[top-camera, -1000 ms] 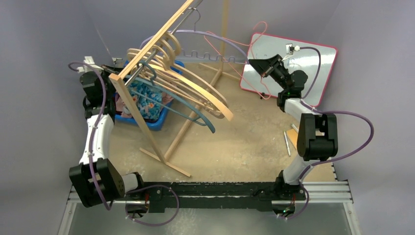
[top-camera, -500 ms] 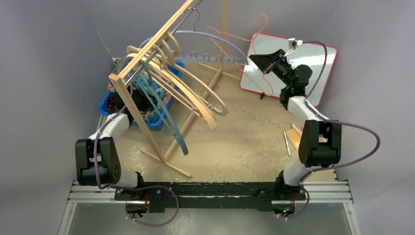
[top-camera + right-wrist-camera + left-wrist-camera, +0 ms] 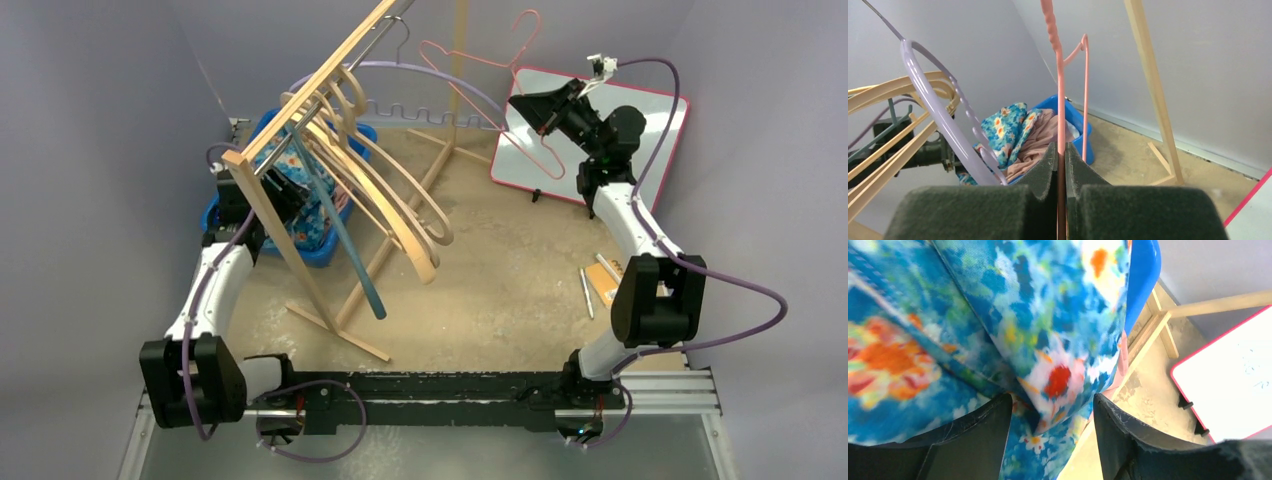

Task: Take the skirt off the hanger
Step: Place the skirt in the bin, then place the hanger at the clothesline.

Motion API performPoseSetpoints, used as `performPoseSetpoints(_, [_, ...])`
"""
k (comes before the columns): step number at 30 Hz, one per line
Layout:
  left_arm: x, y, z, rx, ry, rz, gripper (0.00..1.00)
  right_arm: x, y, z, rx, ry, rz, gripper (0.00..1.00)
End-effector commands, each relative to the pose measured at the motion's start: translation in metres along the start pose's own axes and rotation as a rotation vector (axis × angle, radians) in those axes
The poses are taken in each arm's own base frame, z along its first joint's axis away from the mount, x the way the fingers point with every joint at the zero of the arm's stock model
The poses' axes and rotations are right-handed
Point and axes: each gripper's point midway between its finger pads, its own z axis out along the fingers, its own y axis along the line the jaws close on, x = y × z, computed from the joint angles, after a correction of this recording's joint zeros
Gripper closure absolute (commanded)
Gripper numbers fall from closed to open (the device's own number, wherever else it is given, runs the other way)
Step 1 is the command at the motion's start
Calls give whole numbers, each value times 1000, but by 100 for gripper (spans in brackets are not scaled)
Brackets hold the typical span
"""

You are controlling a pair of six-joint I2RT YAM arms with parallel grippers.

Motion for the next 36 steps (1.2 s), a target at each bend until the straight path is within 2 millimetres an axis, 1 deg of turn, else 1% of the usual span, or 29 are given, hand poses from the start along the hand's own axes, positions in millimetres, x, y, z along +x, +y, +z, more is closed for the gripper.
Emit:
performPoseSetpoints(1, [-22,13,-32,-123,-73,101,40,-29,31,9,-69,-29,-127,100])
performPoseSetpoints(3, [-20,20,-42,-169,-76,112,40,-30,32,12,-73,-26,-134,100])
performPoseSetpoints(4, [-21,21,-47,-173,-85,117,40,-30,33,14,-73,-24,-136,100])
performPoseSetpoints(11, [-33,9,-80,-151,-160,147,40,-27,39,20,-89,-12,-131,100])
performPoseSetpoints(12, [-34,8,-84,-146,-165,152,40,-28,40,22,-90,-11,-131,100])
performPoseSetpoints(14, [-30,7,-89,-133,-156,164,40,-31,48,29,-110,-14,-135,100])
performPoseSetpoints(17, [-12,11,-92,-119,-102,169,40,-34,62,42,-154,-22,-140,100])
performPoseSetpoints(20, [6,11,-94,-63,-65,181,40,-37,77,57,-200,-27,-144,100])
performPoseSetpoints(23, [16,15,-99,-56,-35,231,40,-36,94,72,-272,-23,-171,100])
performPoseSetpoints(24, [17,15,-100,-54,-27,243,40,-36,99,77,-295,-19,-175,100])
performPoseSetpoints(27, [19,7,-101,-9,-15,261,40,-34,104,88,-348,-12,-185,100])
performPoseSetpoints(30, [20,9,-101,-5,-32,251,40,-31,105,98,-376,-10,-192,100])
performPoseSetpoints(36, [19,5,-106,25,-63,256,39,-25,112,115,-428,-15,-198,100])
